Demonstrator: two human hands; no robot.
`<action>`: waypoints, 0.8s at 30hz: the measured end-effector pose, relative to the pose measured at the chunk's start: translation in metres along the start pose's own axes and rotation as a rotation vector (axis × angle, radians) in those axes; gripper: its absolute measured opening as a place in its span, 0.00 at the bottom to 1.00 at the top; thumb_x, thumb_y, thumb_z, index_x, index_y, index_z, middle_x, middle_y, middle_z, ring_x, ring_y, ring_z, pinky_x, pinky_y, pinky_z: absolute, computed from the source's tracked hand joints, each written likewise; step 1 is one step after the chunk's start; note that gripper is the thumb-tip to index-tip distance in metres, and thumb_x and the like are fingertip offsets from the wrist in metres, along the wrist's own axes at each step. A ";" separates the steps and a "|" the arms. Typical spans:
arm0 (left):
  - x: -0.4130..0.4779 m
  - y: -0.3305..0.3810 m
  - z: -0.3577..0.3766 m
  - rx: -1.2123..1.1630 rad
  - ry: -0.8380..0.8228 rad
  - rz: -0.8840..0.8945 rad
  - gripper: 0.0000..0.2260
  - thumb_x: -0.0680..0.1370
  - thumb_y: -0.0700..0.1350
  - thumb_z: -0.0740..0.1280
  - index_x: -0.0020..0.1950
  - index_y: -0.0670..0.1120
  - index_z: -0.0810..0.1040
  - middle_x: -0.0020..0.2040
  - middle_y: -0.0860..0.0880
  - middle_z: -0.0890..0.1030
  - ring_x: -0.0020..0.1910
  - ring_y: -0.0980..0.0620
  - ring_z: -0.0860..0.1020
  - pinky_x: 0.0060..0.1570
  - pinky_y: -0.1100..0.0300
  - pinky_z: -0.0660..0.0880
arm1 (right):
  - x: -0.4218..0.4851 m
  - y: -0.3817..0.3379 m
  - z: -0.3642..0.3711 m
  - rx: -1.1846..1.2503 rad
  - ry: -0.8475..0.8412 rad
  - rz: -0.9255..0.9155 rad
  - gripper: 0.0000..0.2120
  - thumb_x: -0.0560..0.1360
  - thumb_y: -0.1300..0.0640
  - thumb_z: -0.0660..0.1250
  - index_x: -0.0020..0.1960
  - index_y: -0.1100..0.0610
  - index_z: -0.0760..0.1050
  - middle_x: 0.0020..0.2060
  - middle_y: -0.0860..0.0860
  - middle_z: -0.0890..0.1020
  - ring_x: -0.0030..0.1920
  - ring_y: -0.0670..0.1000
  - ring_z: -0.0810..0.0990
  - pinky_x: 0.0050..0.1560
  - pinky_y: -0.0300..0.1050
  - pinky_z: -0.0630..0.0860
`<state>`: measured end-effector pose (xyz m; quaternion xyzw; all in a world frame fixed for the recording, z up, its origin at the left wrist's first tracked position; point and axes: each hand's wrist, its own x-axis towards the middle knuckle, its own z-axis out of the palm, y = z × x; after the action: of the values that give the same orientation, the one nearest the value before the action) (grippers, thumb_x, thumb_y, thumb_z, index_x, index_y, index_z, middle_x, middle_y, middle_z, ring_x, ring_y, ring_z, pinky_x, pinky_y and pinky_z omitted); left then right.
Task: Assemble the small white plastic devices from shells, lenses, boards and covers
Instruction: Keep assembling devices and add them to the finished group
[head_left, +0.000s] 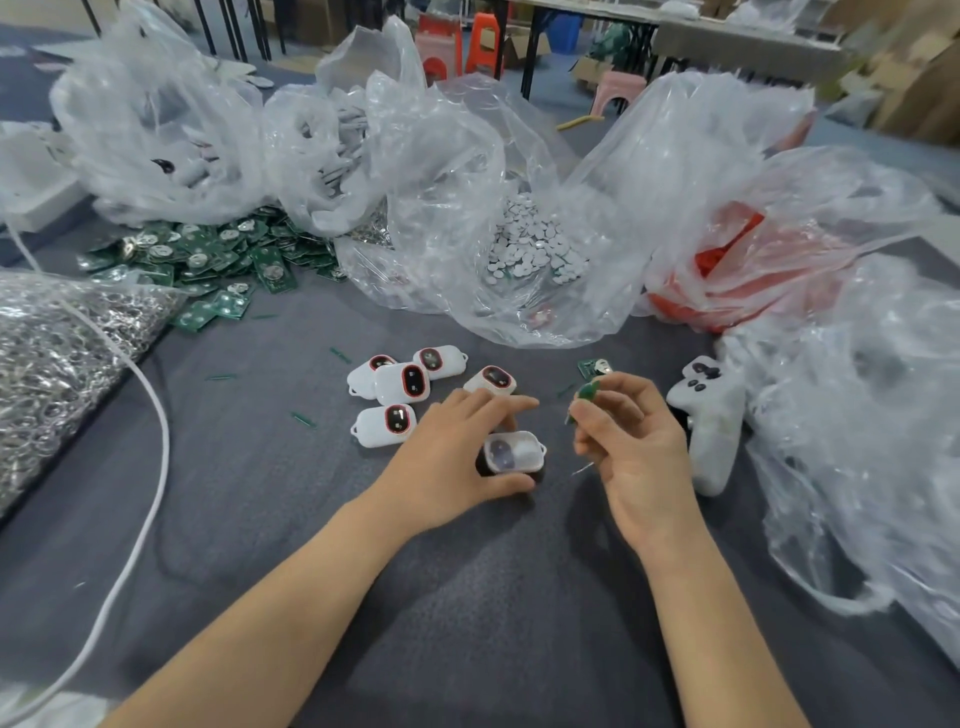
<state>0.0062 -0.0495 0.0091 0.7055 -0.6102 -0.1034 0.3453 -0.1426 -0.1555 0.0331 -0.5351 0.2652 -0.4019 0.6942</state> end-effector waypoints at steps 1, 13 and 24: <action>0.000 0.000 0.000 0.001 -0.015 0.004 0.30 0.69 0.53 0.76 0.69 0.55 0.70 0.54 0.58 0.76 0.53 0.56 0.70 0.58 0.51 0.69 | 0.000 0.001 -0.001 -0.033 0.019 0.009 0.11 0.69 0.66 0.73 0.44 0.51 0.79 0.36 0.50 0.81 0.29 0.47 0.76 0.30 0.38 0.74; -0.002 0.000 -0.005 -0.193 0.013 -0.023 0.30 0.72 0.50 0.71 0.72 0.58 0.63 0.62 0.58 0.73 0.65 0.57 0.69 0.68 0.53 0.65 | 0.001 -0.002 0.001 -0.032 0.120 0.070 0.14 0.74 0.69 0.66 0.34 0.55 0.71 0.35 0.51 0.81 0.25 0.46 0.73 0.26 0.37 0.71; -0.002 -0.001 -0.001 0.036 -0.076 0.041 0.39 0.69 0.47 0.70 0.76 0.58 0.56 0.62 0.57 0.72 0.63 0.55 0.65 0.64 0.53 0.64 | 0.001 -0.004 0.004 0.112 0.091 0.088 0.07 0.69 0.62 0.70 0.34 0.59 0.74 0.29 0.52 0.80 0.28 0.45 0.78 0.30 0.35 0.77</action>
<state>0.0075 -0.0473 0.0091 0.6947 -0.6389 -0.1119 0.3109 -0.1400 -0.1549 0.0386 -0.4647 0.2967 -0.4092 0.7271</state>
